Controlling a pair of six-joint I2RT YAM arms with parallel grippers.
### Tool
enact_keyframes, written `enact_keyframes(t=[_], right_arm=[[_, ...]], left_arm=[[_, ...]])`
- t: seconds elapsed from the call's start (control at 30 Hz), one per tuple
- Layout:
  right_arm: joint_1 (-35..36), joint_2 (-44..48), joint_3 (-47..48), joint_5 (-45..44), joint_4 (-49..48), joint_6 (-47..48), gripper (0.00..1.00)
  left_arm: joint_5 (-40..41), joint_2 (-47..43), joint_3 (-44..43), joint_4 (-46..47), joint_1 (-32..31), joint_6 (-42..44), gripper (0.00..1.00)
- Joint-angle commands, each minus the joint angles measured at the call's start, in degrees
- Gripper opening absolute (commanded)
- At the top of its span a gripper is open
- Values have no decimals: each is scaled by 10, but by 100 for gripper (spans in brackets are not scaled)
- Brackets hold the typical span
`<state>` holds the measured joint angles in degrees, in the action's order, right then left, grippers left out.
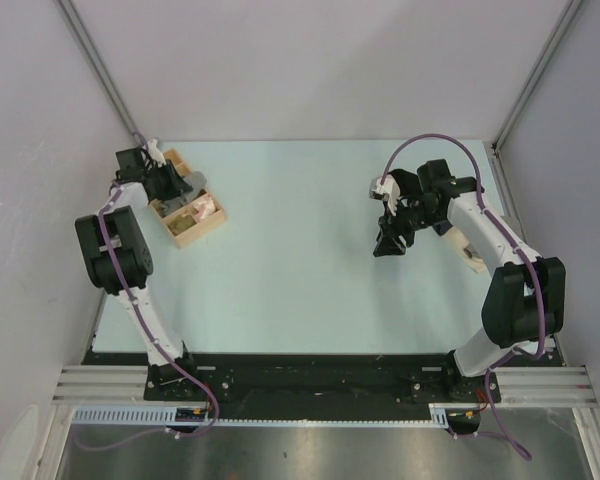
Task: Roll the underwear
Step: Place the underwear in the storage box.
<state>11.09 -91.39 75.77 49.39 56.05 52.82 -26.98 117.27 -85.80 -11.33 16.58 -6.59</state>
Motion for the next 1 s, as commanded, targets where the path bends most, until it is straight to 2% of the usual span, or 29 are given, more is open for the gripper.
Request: enact_keyframes(t=[0.0,0.33,0.57,0.63,0.73,0.97], right_arm=[[5,-2,0,1,2,7,53],[11,2,0,-5,4,11,53],[10,9,0,-3,5,14,52],[9,9,0,-2,6,15,52],[10,11,1,-2,7,17,52],[9,17,0,0,12,24,52]], left_arm=[[55,30,-19,-42,3,11,11],[110,71,-60,-130,-5,47,11],[86,57,-65,-122,-4,37,11],[85,62,-91,-132,-4,36,11],[112,89,-129,-199,-7,53,11],[169,117,-131,-245,-14,64,11]])
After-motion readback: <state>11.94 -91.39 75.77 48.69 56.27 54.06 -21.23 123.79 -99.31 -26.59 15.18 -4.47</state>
